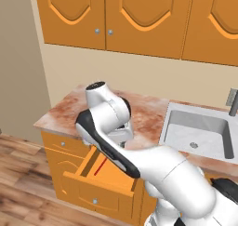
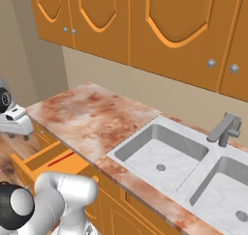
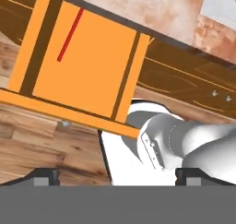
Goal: Take a straw from the drawer in front and place it inside the glass cup on the dining counter.
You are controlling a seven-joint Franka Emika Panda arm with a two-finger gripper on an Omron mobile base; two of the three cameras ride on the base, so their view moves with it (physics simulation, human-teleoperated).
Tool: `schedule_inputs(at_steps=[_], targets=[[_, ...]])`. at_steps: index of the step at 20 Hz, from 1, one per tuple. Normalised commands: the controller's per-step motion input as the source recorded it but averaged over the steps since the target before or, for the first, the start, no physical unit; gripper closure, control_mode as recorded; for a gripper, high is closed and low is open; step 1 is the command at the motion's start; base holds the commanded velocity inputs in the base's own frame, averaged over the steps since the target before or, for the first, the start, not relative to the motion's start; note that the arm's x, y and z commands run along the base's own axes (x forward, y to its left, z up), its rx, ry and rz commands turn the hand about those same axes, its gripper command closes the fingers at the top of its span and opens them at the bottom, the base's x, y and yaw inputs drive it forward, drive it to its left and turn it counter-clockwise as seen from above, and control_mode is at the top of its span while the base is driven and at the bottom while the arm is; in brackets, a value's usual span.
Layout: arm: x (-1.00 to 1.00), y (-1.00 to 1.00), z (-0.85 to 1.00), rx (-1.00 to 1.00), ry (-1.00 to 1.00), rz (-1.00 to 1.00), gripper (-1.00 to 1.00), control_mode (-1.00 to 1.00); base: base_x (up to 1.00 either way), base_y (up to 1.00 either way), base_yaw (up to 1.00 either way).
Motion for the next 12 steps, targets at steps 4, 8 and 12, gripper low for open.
schedule_inputs(at_steps=[4, 8, 12], targets=[[0.53, -0.15, -0.51, 0.17, 0.18, -0.08, -1.00, -1.00, 0.00, 0.00, 0.00], [0.46, -0.01, -0.58, 0.10, 0.12, -0.10, -1.00, -1.00, 0.00, 0.00, 0.00], [0.38, 0.00, -0.60, 0.02, 0.08, -0.12, -1.00, -1.00, 0.00, 0.00, 0.00]])
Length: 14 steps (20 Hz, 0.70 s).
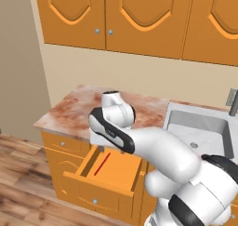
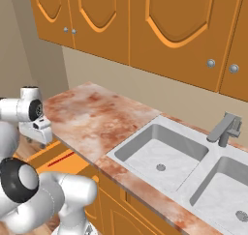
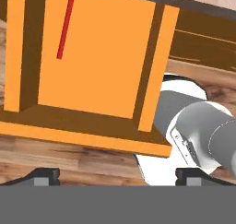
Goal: Take a straw from the drawer in front and place it inside the glass cup on the dining counter.
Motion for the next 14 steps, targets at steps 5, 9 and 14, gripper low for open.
schedule_inputs(at_steps=[5, 9, 14], targets=[[0.37, 0.00, -0.66, 0.00, 0.10, -0.12, -1.00, -1.00, 0.00, 0.00, 0.00], [0.34, 0.00, -0.67, 0.00, 0.12, -0.11, -1.00, -1.00, 0.00, 0.00, 0.00], [0.10, 0.10, -0.69, 0.00, 0.11, -0.11, -1.00, -1.00, 0.00, 0.00, 0.00]])
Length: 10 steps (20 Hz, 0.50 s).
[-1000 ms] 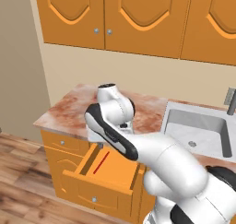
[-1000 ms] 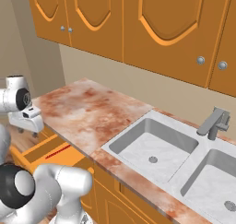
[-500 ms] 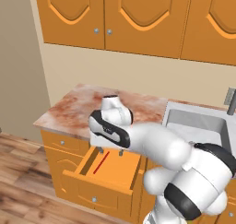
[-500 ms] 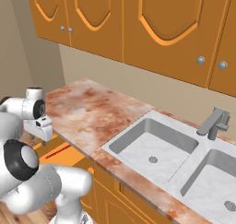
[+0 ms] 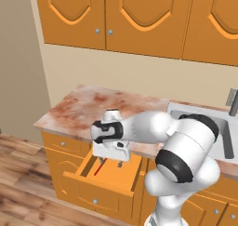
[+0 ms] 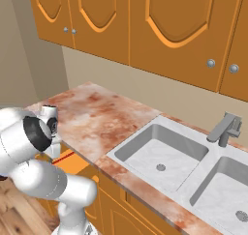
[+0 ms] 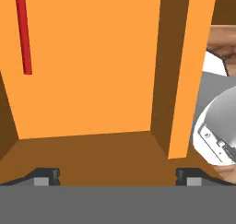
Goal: Take a straw from the drawer in front and place it inside the glass cup on the dining counter.
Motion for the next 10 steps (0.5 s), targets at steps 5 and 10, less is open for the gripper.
schedule_inputs(at_steps=[5, 10], targets=[[0.00, 0.16, -0.62, 0.00, 0.07, -0.11, -1.00, -1.00, 0.00, 0.00, 0.00], [0.00, 0.09, -0.47, 0.00, 0.03, -0.10, -1.00, -1.00, 0.00, 0.00, 0.00]])
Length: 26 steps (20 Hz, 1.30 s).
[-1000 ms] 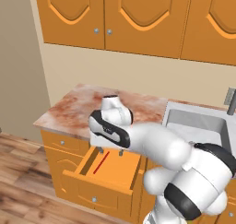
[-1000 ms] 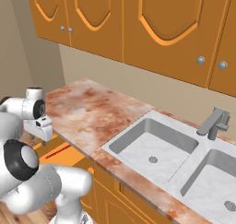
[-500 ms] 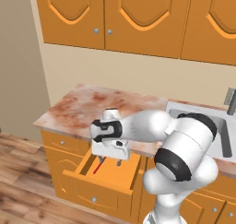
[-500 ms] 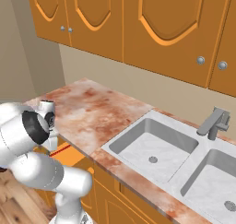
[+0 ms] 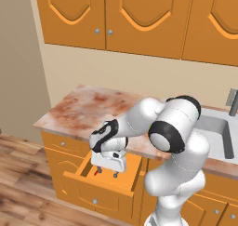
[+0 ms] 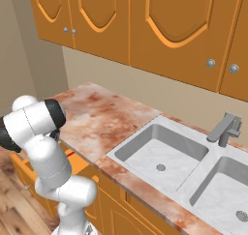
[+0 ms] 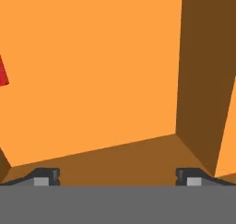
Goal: Take a straw from the drawer in front and place it inside the glass cup on the dining counter.
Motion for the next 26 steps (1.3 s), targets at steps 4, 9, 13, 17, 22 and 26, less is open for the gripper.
schedule_inputs(at_steps=[4, 9, 13, 17, 22, 26], targets=[[0.00, 0.09, -0.43, 0.00, 0.00, -0.09, -1.00, -1.00, 0.00, 0.00, 0.00], [-0.03, 0.18, -0.40, 0.00, 0.00, -0.07, -1.00, -1.00, 0.00, 0.00, 0.00], [-0.01, 0.18, -0.35, 0.00, 0.00, -0.07, -1.00, -1.00, 0.00, 0.00, 0.00], [-0.11, 0.21, -0.31, 0.00, 0.00, -0.06, -1.00, -1.00, 0.00, 0.00, 0.00], [-0.55, 0.32, -0.23, 0.00, 0.00, -0.06, -1.00, -1.00, 0.00, 0.00, 0.00], [-0.97, 0.43, -0.08, 0.00, 0.00, -0.05, -1.00, -1.00, 0.00, 0.00, 0.00]])
